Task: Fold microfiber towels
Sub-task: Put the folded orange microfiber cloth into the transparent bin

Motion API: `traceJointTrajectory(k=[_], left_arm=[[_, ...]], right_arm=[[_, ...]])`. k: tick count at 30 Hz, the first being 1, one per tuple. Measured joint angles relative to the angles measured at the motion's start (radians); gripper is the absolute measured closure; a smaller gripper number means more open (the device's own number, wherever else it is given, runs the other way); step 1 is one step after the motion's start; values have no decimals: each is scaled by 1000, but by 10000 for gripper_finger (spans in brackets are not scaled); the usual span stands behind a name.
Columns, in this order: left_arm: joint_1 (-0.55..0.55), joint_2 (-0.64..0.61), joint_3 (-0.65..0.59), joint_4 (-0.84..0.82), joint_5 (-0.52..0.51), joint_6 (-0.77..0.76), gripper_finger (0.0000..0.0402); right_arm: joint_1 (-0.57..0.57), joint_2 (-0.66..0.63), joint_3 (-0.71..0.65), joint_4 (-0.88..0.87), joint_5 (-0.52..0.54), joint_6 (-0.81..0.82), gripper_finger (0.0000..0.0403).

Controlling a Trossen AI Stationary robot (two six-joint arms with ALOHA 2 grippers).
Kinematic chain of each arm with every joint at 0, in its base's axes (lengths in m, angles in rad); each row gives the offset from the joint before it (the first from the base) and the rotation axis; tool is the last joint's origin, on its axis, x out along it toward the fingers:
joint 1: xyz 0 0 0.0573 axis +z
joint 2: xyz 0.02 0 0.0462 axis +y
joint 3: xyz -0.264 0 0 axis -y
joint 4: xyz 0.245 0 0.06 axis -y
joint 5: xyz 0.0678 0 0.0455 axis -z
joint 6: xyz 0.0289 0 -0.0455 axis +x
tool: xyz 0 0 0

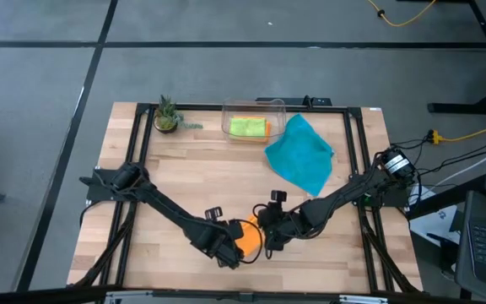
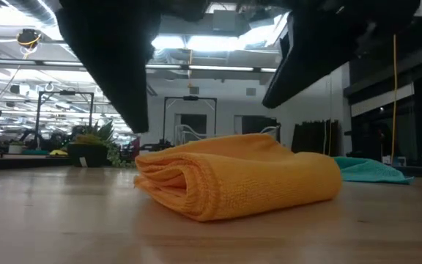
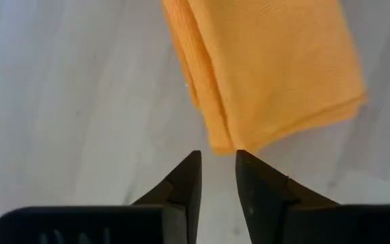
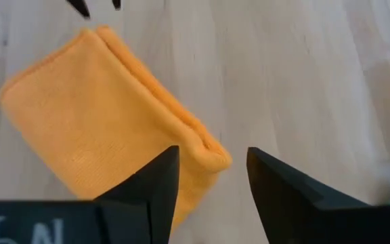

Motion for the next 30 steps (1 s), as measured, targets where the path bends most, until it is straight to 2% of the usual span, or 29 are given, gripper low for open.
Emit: traceJointTrajectory(k=[4,7,11,13,15,20,25,30], left_arm=[[-24,-17,0,-35,9,-99,323],[-52,-20,0,5,17,-114,323],[-78,-4,2,179,68,-75,323],[-82,15,1,262,67,-18,323],[-78,21,1,337,16,29,323],[-24,26,1,389,-172,77,324],[68,75,0,390,-158,79,324],[123,113,-1,374,-125,72,324]], right_arm=[[0,0,0,-9,-69,-2,228],[1,0,0,-70,-65,-7,228],[-9,0,12,-204,5,10,228],[-17,0,45,-310,10,46,228],[-18,0,97,-451,11,102,228],[12,0,242,-798,12,233,228],[65,-1,333,-984,11,269,228],[114,-2,352,-1033,11,316,228]])
